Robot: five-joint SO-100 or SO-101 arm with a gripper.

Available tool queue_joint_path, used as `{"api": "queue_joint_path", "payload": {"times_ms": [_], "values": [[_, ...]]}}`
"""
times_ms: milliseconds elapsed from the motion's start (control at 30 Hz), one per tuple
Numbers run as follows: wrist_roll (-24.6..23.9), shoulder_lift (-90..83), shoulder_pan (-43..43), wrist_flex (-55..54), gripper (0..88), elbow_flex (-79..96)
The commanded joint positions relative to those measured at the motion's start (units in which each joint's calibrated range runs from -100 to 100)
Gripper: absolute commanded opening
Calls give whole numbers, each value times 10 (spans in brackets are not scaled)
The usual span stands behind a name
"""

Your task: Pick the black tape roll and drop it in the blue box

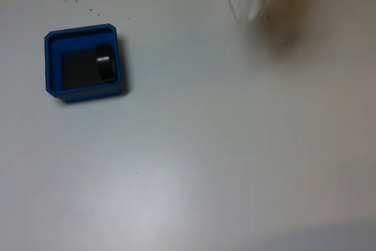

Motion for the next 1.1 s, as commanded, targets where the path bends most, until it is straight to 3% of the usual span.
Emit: {"api": "queue_joint_path", "payload": {"times_ms": [0, 1067], "values": [[0, -97, 1, -10, 16, 57], [3, -633, -1, -11, 16, 633]]}}
